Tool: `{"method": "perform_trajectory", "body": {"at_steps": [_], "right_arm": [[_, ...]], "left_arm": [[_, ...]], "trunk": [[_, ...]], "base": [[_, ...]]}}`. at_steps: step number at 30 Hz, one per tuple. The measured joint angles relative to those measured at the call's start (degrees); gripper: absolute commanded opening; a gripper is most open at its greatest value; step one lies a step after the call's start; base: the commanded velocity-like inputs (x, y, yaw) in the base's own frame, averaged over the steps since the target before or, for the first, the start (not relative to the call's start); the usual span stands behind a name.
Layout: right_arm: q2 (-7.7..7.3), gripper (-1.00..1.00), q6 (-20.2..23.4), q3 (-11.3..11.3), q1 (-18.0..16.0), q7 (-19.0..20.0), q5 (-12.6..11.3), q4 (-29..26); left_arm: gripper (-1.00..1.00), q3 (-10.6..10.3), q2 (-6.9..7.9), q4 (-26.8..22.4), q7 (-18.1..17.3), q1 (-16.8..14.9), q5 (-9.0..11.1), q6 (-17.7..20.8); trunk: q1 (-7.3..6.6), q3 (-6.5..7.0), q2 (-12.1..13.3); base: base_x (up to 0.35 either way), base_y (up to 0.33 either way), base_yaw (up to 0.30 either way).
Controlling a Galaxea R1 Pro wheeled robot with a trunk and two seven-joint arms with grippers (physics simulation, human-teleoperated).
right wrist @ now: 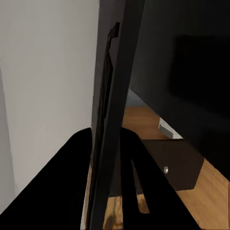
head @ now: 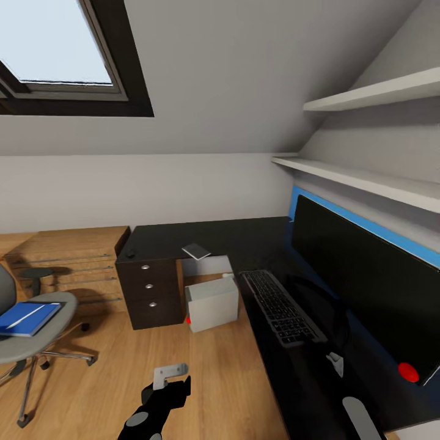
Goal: In the bedroom, organize the workspace by keeping the computer under the desk, ensuring the monitor is on the desk, placing the keyboard on the desk next to the monitor, placing the mouse on the desk next to the keyboard, moving the folder from the swivel chair onto the desk next to the mouse, stacking the notebook on top of the folder with the pen on top of the notebook, and positioning the swivel chair next to the desk.
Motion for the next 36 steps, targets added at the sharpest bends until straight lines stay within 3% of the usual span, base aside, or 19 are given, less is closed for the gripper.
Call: {"method": "perform_trajectory", "body": {"at_steps": [3,5,11,26,30,36], "right_arm": [[0.37,-1.0,-6.5,1.0,0.0,-0.1,0.4,0.4],[0.5,-1.0,-9.0,2.9,0.0,-0.3,0.8,2.3],[0.68,-1.0,-13.9,4.3,-0.1,-0.3,0.5,4.5],[0.67,-1.0,-14.7,4.6,-0.1,-0.9,0.6,5.0],[0.47,-1.0,-14.6,6.5,-0.2,-1.1,0.7,6.8],[0.15,-1.0,-14.6,7.0,-0.4,-0.6,0.3,8.1]], "left_arm": [[1.0,0.0,0.0,-0.1,0.0,0.0,0.0,0.0],[1.0,0.0,0.0,-0.2,0.0,0.0,0.0,0.0],[1.0,0.0,0.0,-0.3,0.0,0.0,0.0,0.0],[1.0,0.0,0.0,-0.2,0.0,0.0,0.0,0.0],[1.0,0.0,0.0,-0.2,0.0,0.0,0.0,0.0],[1.0,0.0,0.0,-0.2,0.0,0.0,0.0,0.0]], "trunk": [[0.0,0.0,0.0],[0.0,-0.01,0.0],[0.0,0.0,0.0],[0.0,0.0,0.0],[0.0,0.0,0.0],[0.0,0.0,0.0]], "base": [[0.0,-0.025,0.0],[0.0,-0.005,0.0],[0.0,-0.001,0.0],[0.0,0.0,0.0],[0.0,0.0,0.0],[0.0,-0.008,0.0]]}}
